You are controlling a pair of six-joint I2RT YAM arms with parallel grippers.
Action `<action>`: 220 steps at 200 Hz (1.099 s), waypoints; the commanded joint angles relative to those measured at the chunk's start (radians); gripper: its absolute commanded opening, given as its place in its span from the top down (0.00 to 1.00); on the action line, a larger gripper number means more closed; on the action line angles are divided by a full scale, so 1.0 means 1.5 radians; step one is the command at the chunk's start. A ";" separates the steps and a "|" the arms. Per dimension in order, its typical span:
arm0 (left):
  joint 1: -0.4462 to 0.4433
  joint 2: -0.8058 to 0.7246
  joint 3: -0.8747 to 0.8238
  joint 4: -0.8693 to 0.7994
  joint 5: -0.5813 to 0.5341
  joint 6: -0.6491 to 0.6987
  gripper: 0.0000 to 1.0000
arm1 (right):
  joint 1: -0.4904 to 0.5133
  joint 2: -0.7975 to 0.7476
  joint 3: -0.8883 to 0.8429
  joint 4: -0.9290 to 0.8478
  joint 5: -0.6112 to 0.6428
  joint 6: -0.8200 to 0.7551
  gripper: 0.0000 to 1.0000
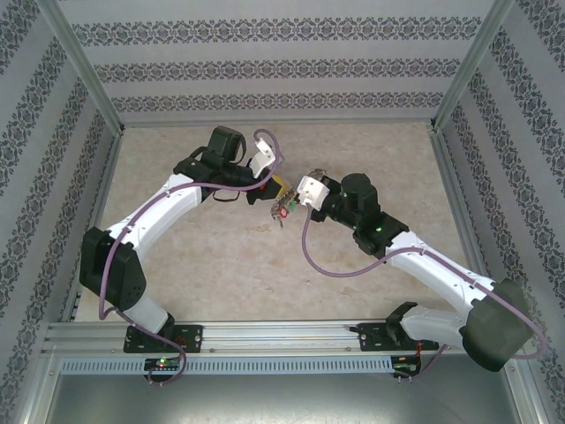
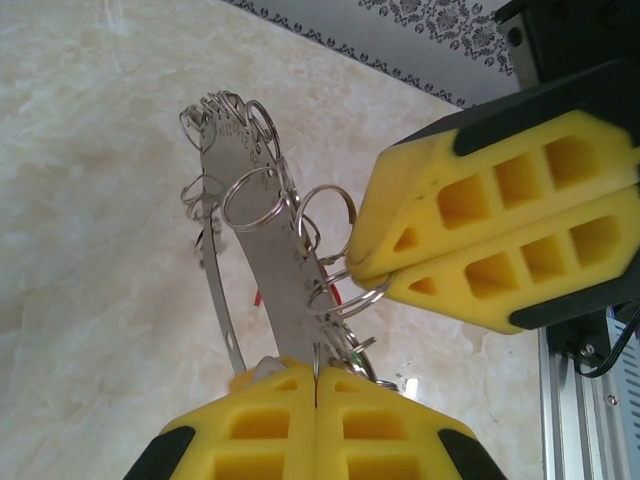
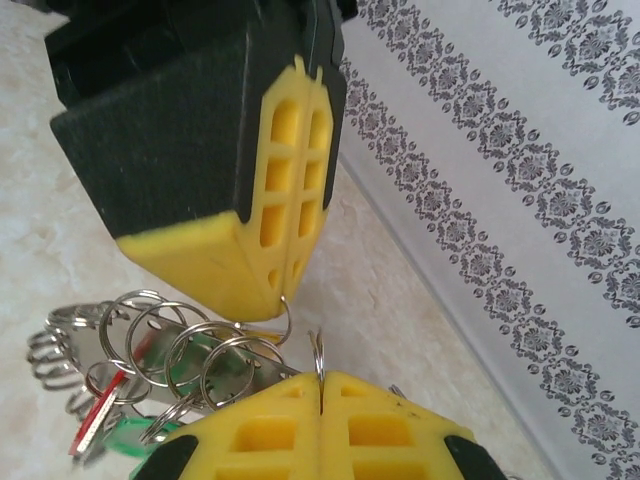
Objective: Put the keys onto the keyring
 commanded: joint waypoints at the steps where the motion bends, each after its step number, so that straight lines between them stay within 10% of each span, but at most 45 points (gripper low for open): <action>1: -0.001 0.004 0.022 -0.024 0.013 -0.017 1.00 | 0.008 -0.027 -0.003 0.058 -0.021 -0.008 1.00; 220: 0.019 -0.009 0.031 -0.032 0.052 -0.046 1.00 | 0.012 -0.038 -0.009 0.051 0.011 -0.045 1.00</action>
